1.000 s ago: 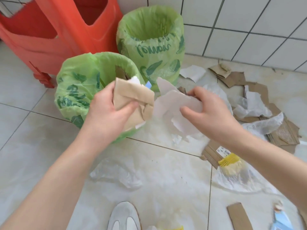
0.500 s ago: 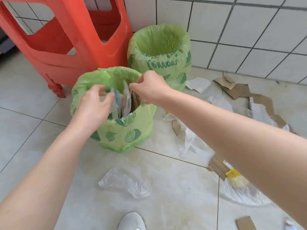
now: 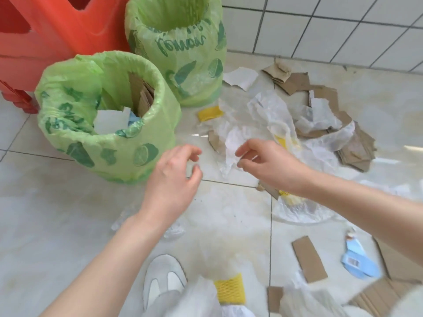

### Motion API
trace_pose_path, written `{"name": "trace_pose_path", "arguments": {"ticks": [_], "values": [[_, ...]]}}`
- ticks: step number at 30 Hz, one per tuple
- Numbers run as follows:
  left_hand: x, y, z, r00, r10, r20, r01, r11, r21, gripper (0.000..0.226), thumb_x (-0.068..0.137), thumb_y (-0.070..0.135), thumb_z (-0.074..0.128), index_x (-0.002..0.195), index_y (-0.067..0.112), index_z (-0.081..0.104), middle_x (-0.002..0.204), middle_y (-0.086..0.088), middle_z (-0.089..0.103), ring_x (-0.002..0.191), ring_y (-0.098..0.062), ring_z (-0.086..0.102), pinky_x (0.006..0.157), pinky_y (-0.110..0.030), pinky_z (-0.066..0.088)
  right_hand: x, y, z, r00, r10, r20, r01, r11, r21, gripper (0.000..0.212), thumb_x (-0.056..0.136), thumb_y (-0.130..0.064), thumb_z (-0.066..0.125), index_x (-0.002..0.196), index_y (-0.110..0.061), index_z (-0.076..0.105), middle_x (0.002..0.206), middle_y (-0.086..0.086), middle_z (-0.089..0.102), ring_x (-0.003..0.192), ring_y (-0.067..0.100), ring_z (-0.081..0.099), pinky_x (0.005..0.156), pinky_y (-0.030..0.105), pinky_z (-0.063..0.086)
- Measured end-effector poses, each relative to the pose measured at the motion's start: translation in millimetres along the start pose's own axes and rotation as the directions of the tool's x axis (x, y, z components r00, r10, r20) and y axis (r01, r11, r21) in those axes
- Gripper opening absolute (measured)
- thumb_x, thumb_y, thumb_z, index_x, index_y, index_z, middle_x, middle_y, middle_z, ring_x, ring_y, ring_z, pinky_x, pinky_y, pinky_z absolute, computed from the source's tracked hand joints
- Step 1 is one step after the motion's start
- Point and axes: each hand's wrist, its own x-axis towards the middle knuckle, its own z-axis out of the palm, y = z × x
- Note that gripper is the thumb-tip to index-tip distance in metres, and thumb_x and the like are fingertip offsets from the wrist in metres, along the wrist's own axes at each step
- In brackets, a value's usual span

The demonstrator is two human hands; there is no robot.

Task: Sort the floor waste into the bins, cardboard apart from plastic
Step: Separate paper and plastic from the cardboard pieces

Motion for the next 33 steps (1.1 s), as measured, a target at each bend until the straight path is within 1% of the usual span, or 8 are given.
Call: {"name": "trace_pose_path", "arguments": {"ticks": [8, 14, 19, 22, 25, 29, 31, 33], "values": [[-56.8, 42.3, 87.6, 0.908, 0.160, 0.388, -0.164, 0.986, -0.023, 0.022, 0.083, 0.016, 0.055, 0.104, 0.024, 0.059, 0.093, 0.012, 0.062, 0.095, -0.014, 0.056, 0.079, -0.037, 0.050, -106.1, 124.3, 26.3, 0.961, 0.262, -0.090, -0.248, 0.958, 0.144, 0.014, 0.087, -0.013, 0.060, 0.099, -0.019, 0.063, 0.090, -0.004, 0.068, 0.086, 0.011, 0.064, 0.082, 0.025, 0.048], [-79.6, 57.3, 131.2, 0.720, 0.141, 0.680, -0.284, 0.953, 0.103, 0.024, 0.091, 0.025, 0.048, 0.114, 0.027, 0.054, 0.109, 0.012, 0.059, 0.109, -0.012, 0.049, 0.080, -0.029, 0.045, -162.5, 184.3, 64.3, 0.908, 0.407, -0.100, -0.381, 0.901, 0.207, 0.015, 0.085, -0.009, 0.062, 0.094, -0.021, 0.061, 0.086, -0.005, 0.067, 0.084, 0.015, 0.065, 0.081, 0.028, 0.050], [-101.7, 59.8, 145.9, 0.491, 0.096, 0.866, -0.443, 0.883, 0.153, 0.025, 0.089, 0.031, 0.051, 0.114, 0.027, 0.052, 0.113, 0.008, 0.058, 0.108, -0.016, 0.051, 0.078, -0.031, 0.045, -180.7, 192.2, 88.3, 0.968, 0.250, 0.012, -0.250, 0.968, 0.038, 0.029, 0.085, -0.022, 0.065, 0.112, -0.015, 0.059, 0.100, -0.002, 0.059, 0.099, 0.019, 0.059, 0.086, 0.026, 0.044], [-117.2, 62.3, 149.3, 0.414, 0.099, 0.905, -0.489, 0.862, 0.130, 0.025, 0.089, 0.032, 0.053, 0.113, 0.025, 0.053, 0.112, 0.006, 0.058, 0.109, -0.018, 0.051, 0.080, -0.033, 0.047, -186.9, 194.1, 99.0, 0.974, 0.145, 0.176, -0.088, 0.952, -0.295, 0.063, 0.080, -0.046, 0.066, 0.133, -0.023, 0.042, 0.123, -0.002, 0.045, 0.116, 0.022, 0.042, 0.095, 0.030, 0.037], [-131.0, 63.8, 154.8, 0.363, 0.149, 0.920, -0.558, 0.825, 0.087, 0.023, 0.088, 0.031, 0.051, 0.109, 0.022, 0.055, 0.110, 0.003, 0.059, 0.106, -0.021, 0.053, 0.078, -0.035, 0.049, -189.7, 200.3, 105.0, 0.967, 0.164, 0.196, -0.060, 0.890, -0.452, 0.055, 0.083, -0.040, 0.061, 0.132, -0.024, 0.040, 0.127, -0.002, 0.046, 0.119, 0.023, 0.041, 0.090, 0.034, 0.039], [-145.1, 57.3, 168.0, 0.290, 0.351, 0.890, -0.649, 0.756, -0.086, 0.014, 0.084, 0.025, 0.050, 0.094, 0.019, 0.058, 0.090, 0.001, 0.060, 0.087, -0.022, 0.059, 0.059, -0.030, 0.046, -185.2, 213.1, 100.3, 0.973, 0.230, 0.033, -0.216, 0.947, -0.240, 0.027, 0.087, -0.018, 0.050, 0.114, -0.018, 0.053, 0.110, -0.001, 0.059, 0.104, 0.024, 0.056, 0.079, 0.035, 0.045], [-150.9, 54.2, 173.7, 0.220, 0.522, 0.824, -0.728, 0.650, -0.217, 0.004, 0.074, 0.018, 0.055, 0.078, 0.019, 0.055, 0.074, 0.002, 0.056, 0.071, -0.021, 0.057, 0.048, -0.026, 0.040, -174.7, 211.0, 92.9, 0.962, 0.260, -0.082, -0.264, 0.964, -0.039, 0.015, 0.087, -0.017, 0.053, 0.101, -0.018, 0.058, 0.088, -0.004, 0.061, 0.086, 0.022, 0.061, 0.073, 0.033, 0.047], [-159.1, 50.8, 181.5, 0.137, 0.647, 0.750, -0.818, 0.501, -0.283, 0.013, 0.071, 0.010, 0.058, 0.079, 0.019, 0.054, 0.078, 0.003, 0.056, 0.077, -0.020, 0.055, 0.055, -0.028, 0.042, -161.0, 203.4, 86.5, 0.954, 0.259, -0.148, -0.246, 0.964, 0.100, 0.007, 0.086, -0.014, 0.059, 0.090, -0.020, 0.060, 0.076, -0.007, 0.062, 0.074, 0.016, 0.061, 0.068, 0.024, 0.046]]}}
